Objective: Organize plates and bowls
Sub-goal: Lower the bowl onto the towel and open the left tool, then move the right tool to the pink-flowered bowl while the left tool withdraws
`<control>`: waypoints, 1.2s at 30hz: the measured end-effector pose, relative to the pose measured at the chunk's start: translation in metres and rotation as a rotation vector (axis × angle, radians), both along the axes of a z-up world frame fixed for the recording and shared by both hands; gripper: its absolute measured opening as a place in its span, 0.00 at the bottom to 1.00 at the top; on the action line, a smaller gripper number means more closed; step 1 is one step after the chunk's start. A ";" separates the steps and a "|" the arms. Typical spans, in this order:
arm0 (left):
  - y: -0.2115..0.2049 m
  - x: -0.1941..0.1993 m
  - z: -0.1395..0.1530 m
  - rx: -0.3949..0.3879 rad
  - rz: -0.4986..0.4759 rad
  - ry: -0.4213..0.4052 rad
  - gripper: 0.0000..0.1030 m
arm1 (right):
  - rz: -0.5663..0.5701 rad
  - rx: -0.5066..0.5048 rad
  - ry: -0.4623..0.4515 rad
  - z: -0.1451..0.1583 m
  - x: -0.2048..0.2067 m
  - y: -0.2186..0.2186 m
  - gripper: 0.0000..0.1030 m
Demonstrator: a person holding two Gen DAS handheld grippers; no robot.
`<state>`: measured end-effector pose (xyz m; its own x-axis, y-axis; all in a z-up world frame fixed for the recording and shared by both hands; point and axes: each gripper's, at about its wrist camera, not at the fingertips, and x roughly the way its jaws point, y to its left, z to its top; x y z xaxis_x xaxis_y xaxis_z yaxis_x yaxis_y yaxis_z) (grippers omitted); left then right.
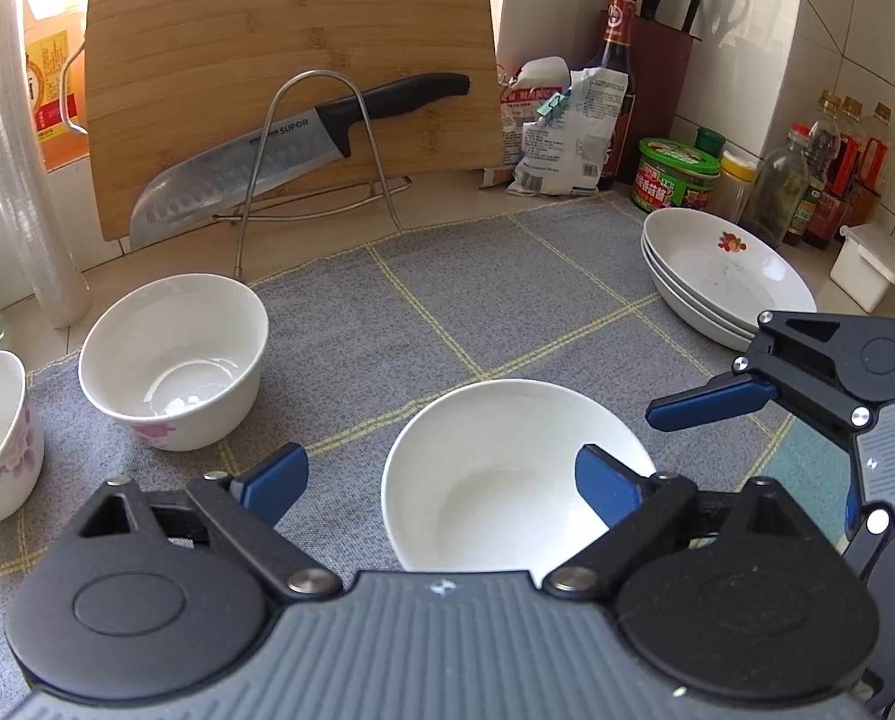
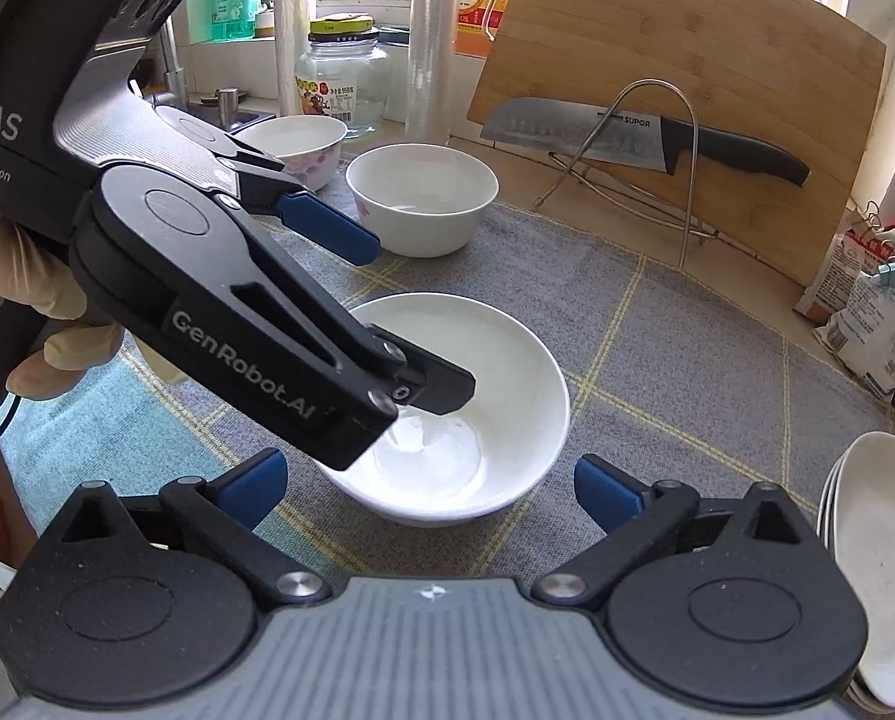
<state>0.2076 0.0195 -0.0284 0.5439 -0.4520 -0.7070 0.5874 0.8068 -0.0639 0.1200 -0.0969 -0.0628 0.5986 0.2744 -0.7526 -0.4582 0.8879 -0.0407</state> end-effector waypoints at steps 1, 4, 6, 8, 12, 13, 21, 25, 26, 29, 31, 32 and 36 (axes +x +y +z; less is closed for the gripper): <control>0.003 -0.002 0.001 -0.003 0.011 -0.008 0.93 | -0.004 0.002 -0.004 0.001 -0.001 -0.001 1.00; 0.013 -0.006 0.006 -0.009 0.053 -0.028 0.93 | -0.010 0.009 -0.005 0.005 -0.004 -0.004 1.00; 0.021 -0.009 0.009 -0.015 0.089 -0.037 0.95 | -0.012 0.008 -0.005 0.007 -0.005 -0.006 1.00; 0.029 -0.012 0.011 -0.013 0.125 -0.057 0.96 | -0.015 0.010 -0.004 0.008 -0.004 -0.007 1.00; 0.040 -0.016 0.011 0.019 0.203 -0.090 0.97 | -0.022 0.030 0.007 0.011 -0.001 -0.010 1.00; 0.042 -0.017 0.010 0.030 0.222 -0.095 0.97 | -0.023 0.037 0.010 0.012 0.000 -0.010 1.00; 0.062 -0.019 0.004 0.106 0.337 -0.152 0.97 | -0.002 0.092 0.033 0.024 0.019 -0.008 1.00; 0.068 -0.015 -0.001 0.127 0.362 -0.166 0.97 | 0.010 0.070 0.046 0.028 0.037 0.002 1.00; 0.069 -0.013 -0.003 0.129 0.364 -0.162 0.97 | 0.012 0.066 0.050 0.029 0.042 0.004 1.00; 0.072 -0.007 -0.006 0.125 0.364 -0.173 0.97 | 0.024 0.072 0.074 0.031 0.058 0.011 1.00; 0.073 -0.002 -0.008 0.126 0.367 -0.181 0.97 | 0.033 0.084 0.084 0.033 0.067 0.016 1.00; 0.073 0.001 -0.008 0.125 0.368 -0.185 0.97 | 0.040 0.091 0.091 0.034 0.072 0.018 1.00; 0.074 0.013 -0.013 0.124 0.360 -0.195 0.97 | 0.051 0.107 0.108 0.036 0.093 0.027 1.00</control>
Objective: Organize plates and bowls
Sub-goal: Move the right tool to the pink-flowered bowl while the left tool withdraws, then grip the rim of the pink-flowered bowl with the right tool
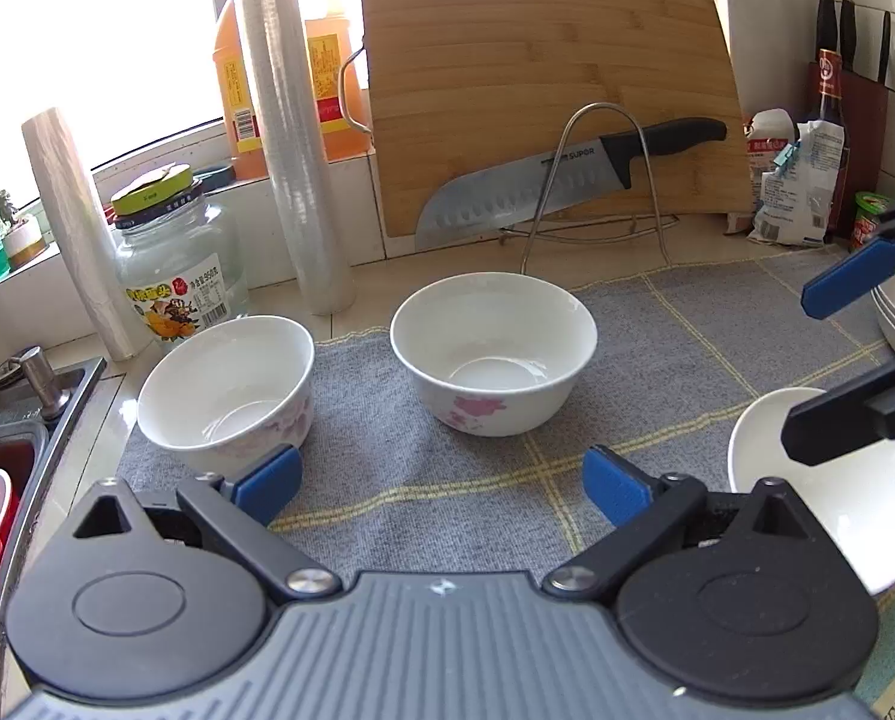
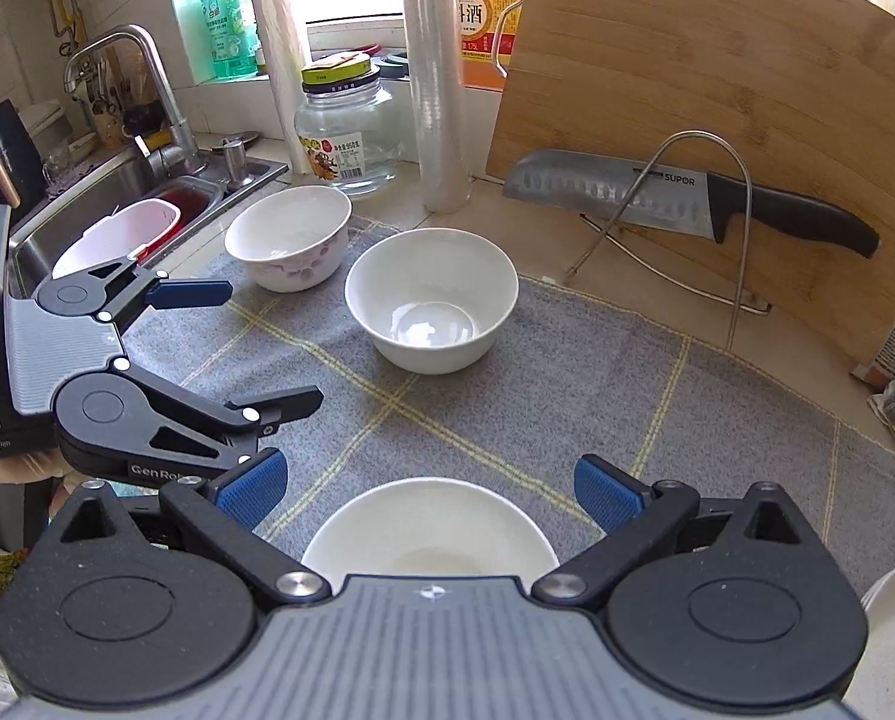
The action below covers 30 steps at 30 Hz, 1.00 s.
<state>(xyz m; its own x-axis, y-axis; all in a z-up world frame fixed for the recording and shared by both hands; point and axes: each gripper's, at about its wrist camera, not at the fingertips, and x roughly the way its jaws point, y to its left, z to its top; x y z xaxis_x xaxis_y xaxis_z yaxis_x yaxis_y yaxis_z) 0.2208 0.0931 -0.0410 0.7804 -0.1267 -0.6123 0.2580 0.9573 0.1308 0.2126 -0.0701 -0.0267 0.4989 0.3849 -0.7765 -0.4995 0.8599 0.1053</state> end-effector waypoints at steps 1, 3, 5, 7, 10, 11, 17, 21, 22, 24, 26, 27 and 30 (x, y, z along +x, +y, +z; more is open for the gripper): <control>0.000 0.003 -0.001 0.002 -0.004 -0.004 0.97 | -0.001 -0.001 0.002 0.000 0.005 0.002 1.00; -0.002 0.008 -0.003 0.005 -0.014 -0.009 0.97 | 0.003 -0.005 0.009 0.000 0.016 0.007 1.00; -0.003 0.013 -0.006 0.008 -0.027 -0.012 0.97 | 0.010 -0.006 0.012 -0.001 0.025 0.010 1.00; -0.005 0.019 -0.008 0.010 -0.037 -0.010 0.97 | 0.013 -0.006 0.019 -0.003 0.037 0.014 1.00; -0.007 0.029 -0.013 0.008 -0.049 -0.005 0.97 | 0.019 -0.002 0.032 -0.006 0.052 0.017 1.00; -0.008 0.031 -0.014 0.007 -0.051 -0.005 0.97 | 0.020 -0.003 0.036 -0.007 0.057 0.018 1.00; -0.013 0.045 -0.022 0.013 -0.074 -0.002 0.97 | 0.036 -0.001 0.064 -0.015 0.084 0.023 1.00; -0.014 0.051 -0.025 0.013 -0.090 0.004 0.97 | 0.044 0.011 0.077 -0.019 0.099 0.025 1.00; -0.014 0.052 -0.025 0.012 -0.094 0.005 0.97 | 0.046 0.013 0.080 -0.020 0.102 0.026 1.00; -0.015 0.054 -0.027 0.011 -0.100 0.009 0.97 | 0.051 0.019 0.087 -0.023 0.110 0.029 0.99; -0.015 0.056 -0.028 0.012 -0.103 0.011 0.97 | 0.055 0.023 0.093 -0.026 0.116 0.031 0.99; -0.016 0.057 -0.028 0.013 -0.103 0.011 0.97 | 0.058 0.025 0.095 -0.027 0.118 0.032 0.99; -0.015 0.058 -0.028 0.013 -0.106 0.008 0.97 | 0.068 0.028 0.104 -0.031 0.126 0.036 0.97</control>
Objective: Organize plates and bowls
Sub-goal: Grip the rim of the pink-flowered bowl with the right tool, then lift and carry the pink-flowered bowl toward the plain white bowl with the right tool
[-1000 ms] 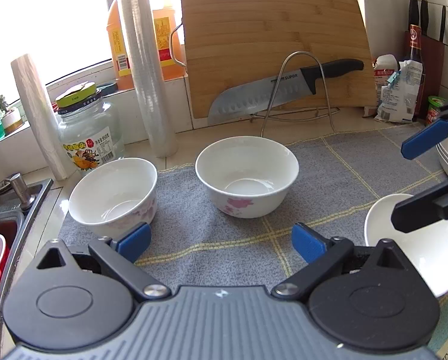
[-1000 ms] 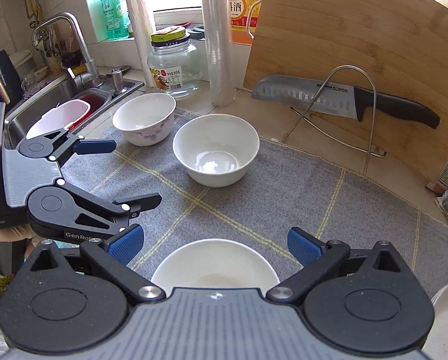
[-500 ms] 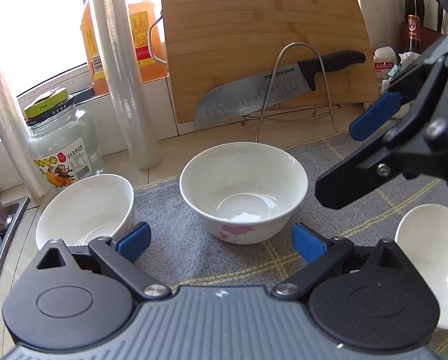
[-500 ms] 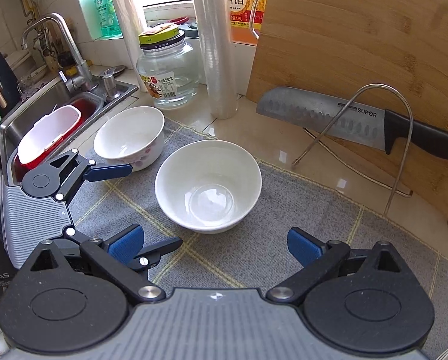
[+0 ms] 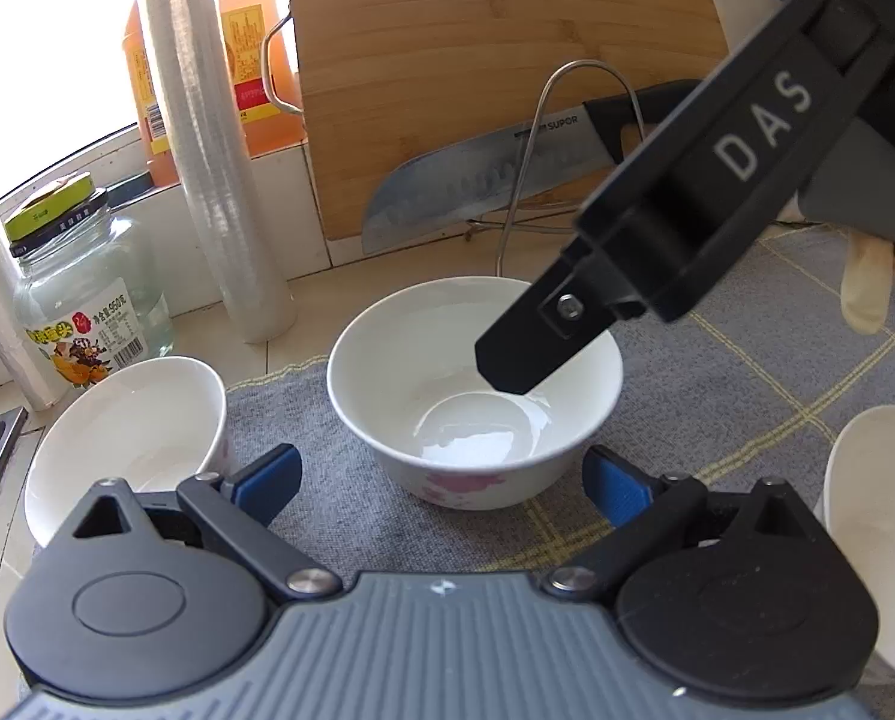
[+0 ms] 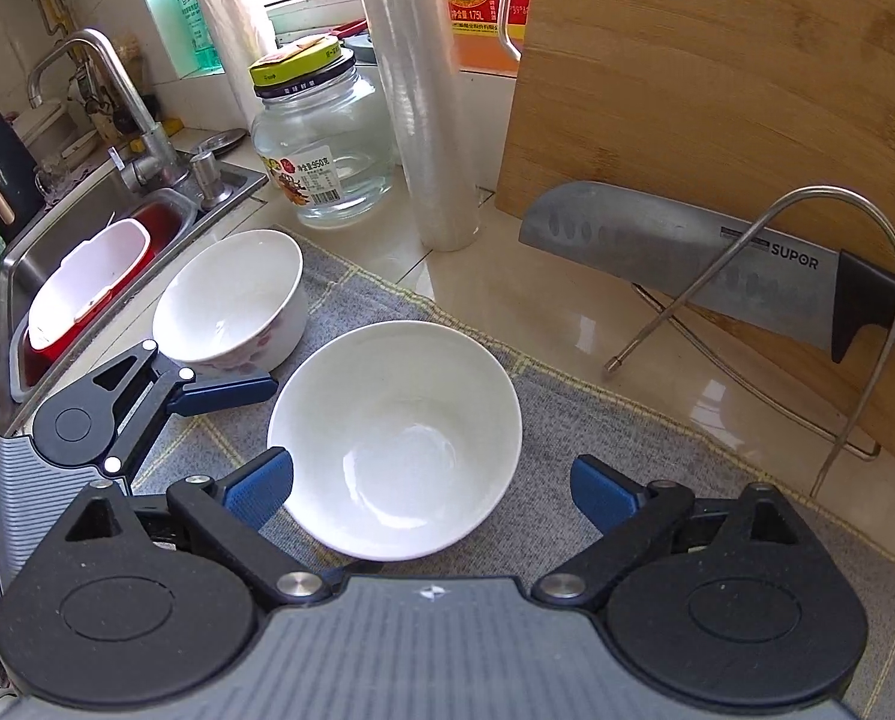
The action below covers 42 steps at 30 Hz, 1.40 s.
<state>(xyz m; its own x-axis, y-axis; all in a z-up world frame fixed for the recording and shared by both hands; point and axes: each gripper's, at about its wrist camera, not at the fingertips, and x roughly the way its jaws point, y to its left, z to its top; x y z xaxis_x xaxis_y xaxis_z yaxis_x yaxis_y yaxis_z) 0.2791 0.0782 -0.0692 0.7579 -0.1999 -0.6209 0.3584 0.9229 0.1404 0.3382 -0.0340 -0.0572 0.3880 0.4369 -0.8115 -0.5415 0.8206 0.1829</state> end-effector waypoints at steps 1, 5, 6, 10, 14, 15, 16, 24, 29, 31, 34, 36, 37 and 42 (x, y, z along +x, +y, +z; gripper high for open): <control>0.000 0.000 0.000 0.001 -0.001 -0.001 0.97 | 0.003 0.000 0.001 -0.001 0.002 0.001 0.97; 0.000 0.001 -0.001 0.015 -0.011 -0.011 0.95 | 0.013 0.004 0.010 -0.005 0.008 0.006 0.95; 0.000 0.002 -0.002 0.017 -0.013 -0.010 0.95 | 0.016 0.004 0.011 -0.006 0.009 0.007 0.94; 0.000 0.003 -0.001 0.007 -0.023 -0.006 0.91 | 0.021 0.006 0.019 -0.010 0.013 0.009 0.91; 0.000 0.004 0.000 -0.007 -0.042 -0.001 0.86 | 0.028 0.009 0.028 -0.013 0.015 0.012 0.87; -0.001 0.004 0.000 -0.005 -0.043 -0.002 0.85 | 0.030 0.012 0.029 -0.014 0.015 0.013 0.86; -0.001 0.004 0.000 -0.007 -0.046 -0.002 0.84 | 0.029 0.010 0.026 -0.014 0.014 0.013 0.86; -0.002 0.003 0.000 -0.014 -0.054 -0.001 0.82 | 0.027 0.015 0.029 -0.016 0.017 0.013 0.86; -0.002 0.003 0.000 -0.018 -0.060 -0.005 0.82 | 0.024 0.026 0.034 -0.018 0.020 0.014 0.86; -0.002 0.003 0.000 -0.020 -0.063 -0.005 0.81 | 0.025 0.023 0.031 -0.018 0.020 0.014 0.85; -0.002 0.003 0.000 -0.026 -0.068 -0.002 0.79 | 0.024 0.025 0.030 -0.017 0.019 0.014 0.85; -0.002 0.003 0.000 -0.027 -0.068 -0.002 0.79 | 0.023 0.026 0.031 -0.017 0.019 0.013 0.85; -0.002 0.003 0.000 -0.028 -0.068 -0.001 0.79 | 0.023 0.026 0.032 -0.017 0.019 0.014 0.85; -0.001 0.003 0.001 -0.033 -0.063 0.008 0.79 | 0.023 0.027 0.029 -0.014 0.018 0.014 0.85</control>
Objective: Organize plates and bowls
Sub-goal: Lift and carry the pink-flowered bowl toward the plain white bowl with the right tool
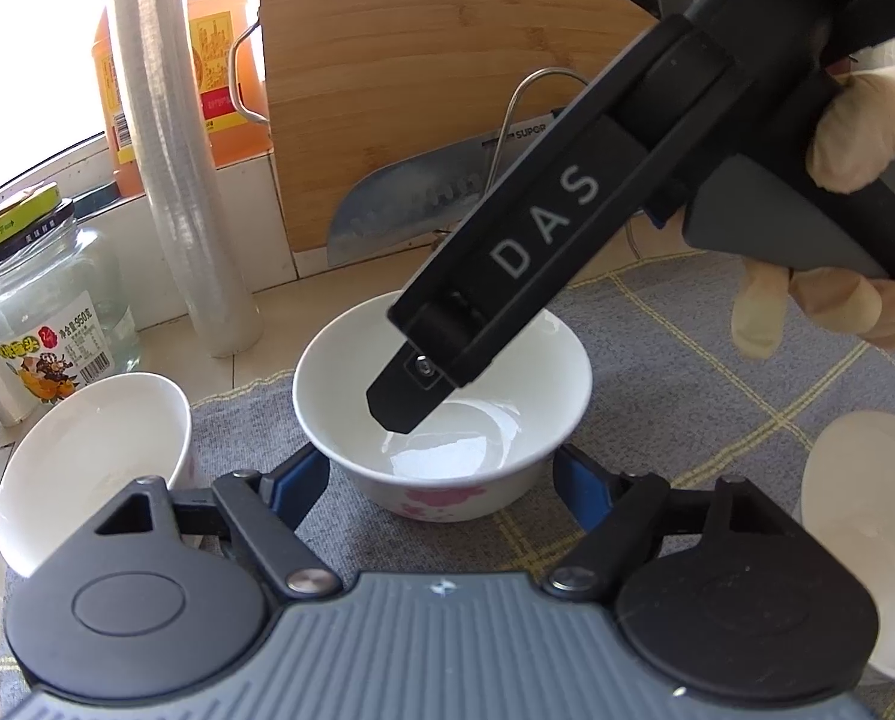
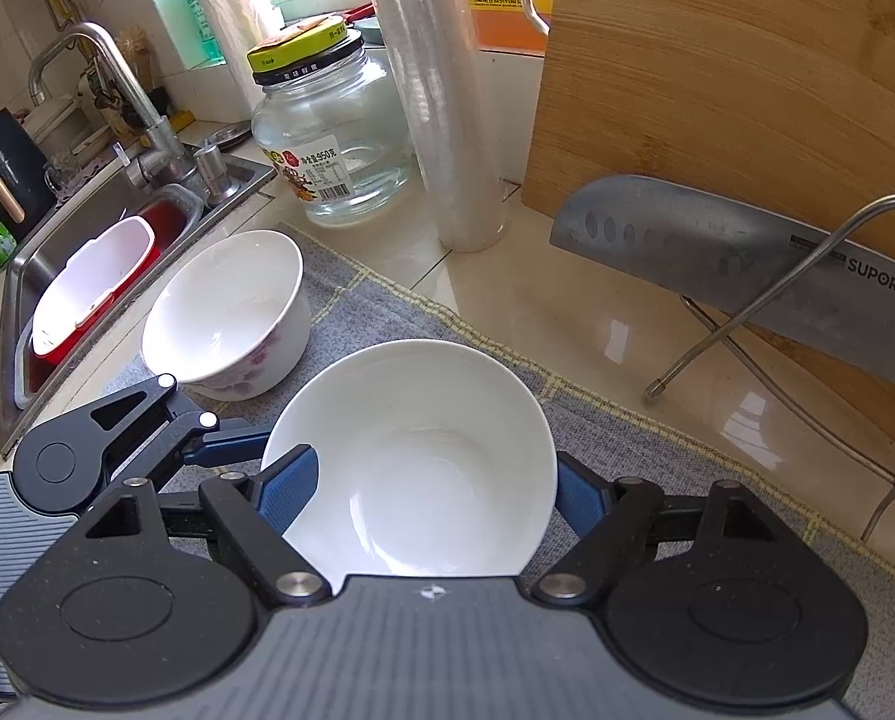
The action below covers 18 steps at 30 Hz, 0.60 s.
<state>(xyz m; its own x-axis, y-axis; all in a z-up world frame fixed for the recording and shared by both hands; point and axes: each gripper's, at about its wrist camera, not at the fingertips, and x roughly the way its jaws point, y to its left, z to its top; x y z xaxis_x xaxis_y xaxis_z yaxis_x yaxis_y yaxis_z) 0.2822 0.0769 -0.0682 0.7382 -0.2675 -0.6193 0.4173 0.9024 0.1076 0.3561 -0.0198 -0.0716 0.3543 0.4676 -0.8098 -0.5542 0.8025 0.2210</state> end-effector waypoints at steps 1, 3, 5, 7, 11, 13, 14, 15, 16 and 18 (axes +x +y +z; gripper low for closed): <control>0.000 0.000 0.000 -0.002 0.002 0.003 0.79 | 0.002 -0.001 0.000 0.001 0.000 0.000 0.85; 0.001 -0.001 0.002 -0.006 0.003 0.008 0.79 | 0.005 -0.004 0.000 0.002 -0.001 0.001 0.85; 0.001 -0.003 0.004 -0.007 0.005 0.009 0.79 | 0.005 -0.003 0.000 0.003 -0.002 0.002 0.85; 0.000 -0.004 0.006 -0.004 0.005 0.009 0.79 | 0.002 0.002 0.002 0.004 -0.003 0.001 0.85; 0.000 -0.006 0.011 0.002 0.007 0.018 0.79 | 0.008 0.009 0.001 0.008 -0.007 0.002 0.85; 0.000 -0.008 0.014 0.006 0.007 0.018 0.79 | 0.012 0.009 -0.001 0.011 -0.009 0.002 0.85; 0.000 -0.009 0.015 0.008 0.006 0.018 0.79 | 0.013 0.010 -0.002 0.012 -0.011 0.002 0.85; 0.000 -0.010 0.016 0.009 0.007 0.019 0.79 | 0.015 0.010 -0.003 0.013 -0.012 0.002 0.85; 0.000 -0.012 0.018 0.008 0.006 0.020 0.79 | 0.016 0.010 -0.005 0.015 -0.014 0.003 0.85; -0.001 -0.013 0.021 0.009 0.004 0.020 0.79 | 0.017 0.011 -0.006 0.017 -0.017 0.003 0.85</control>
<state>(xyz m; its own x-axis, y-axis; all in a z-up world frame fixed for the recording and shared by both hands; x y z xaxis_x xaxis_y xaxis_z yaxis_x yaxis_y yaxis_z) 0.2688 0.0762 -0.0470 0.7264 -0.2590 -0.6367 0.4161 0.9029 0.1075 0.3394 -0.0170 -0.0545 0.3512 0.4827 -0.8023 -0.5690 0.7905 0.2266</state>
